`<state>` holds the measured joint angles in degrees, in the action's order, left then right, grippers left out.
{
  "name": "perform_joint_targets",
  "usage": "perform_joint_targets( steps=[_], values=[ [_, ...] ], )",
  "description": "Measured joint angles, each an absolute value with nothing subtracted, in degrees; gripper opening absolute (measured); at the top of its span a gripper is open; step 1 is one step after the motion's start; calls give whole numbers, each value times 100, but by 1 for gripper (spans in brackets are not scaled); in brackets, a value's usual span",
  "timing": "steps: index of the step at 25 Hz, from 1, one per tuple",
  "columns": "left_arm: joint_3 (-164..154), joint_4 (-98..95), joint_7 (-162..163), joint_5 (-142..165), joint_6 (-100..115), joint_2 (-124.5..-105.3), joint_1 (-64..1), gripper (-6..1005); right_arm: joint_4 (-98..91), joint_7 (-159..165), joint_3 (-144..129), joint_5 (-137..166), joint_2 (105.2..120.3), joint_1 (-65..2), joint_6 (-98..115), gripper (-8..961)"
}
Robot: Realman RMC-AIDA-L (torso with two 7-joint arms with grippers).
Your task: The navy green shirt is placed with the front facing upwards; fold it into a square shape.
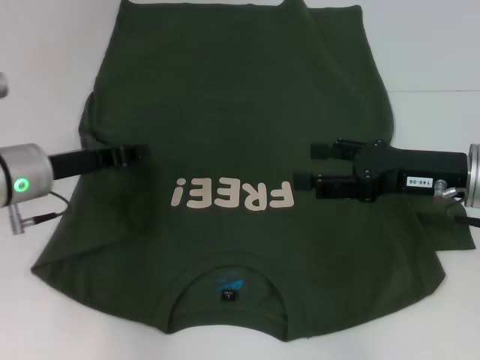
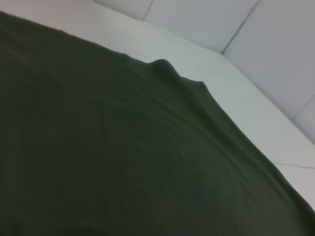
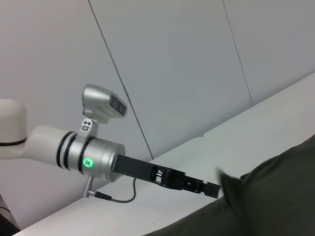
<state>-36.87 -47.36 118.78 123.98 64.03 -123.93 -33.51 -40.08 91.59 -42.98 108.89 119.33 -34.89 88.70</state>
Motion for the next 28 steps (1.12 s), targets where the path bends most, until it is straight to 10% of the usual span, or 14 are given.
perform_joint_targets(
  steps=[23,28],
  values=[
    [-3752,-4120,9862,10813,8459,-12414,-2970,875,-4074,10198,-4013,10825,11697,-3352,8953,911],
    [-3898,-3856,9136,10839,8995,-12418,-2954,876,-4082,11109,-4014,11009,11451,-3299,8781,910]
  ],
)
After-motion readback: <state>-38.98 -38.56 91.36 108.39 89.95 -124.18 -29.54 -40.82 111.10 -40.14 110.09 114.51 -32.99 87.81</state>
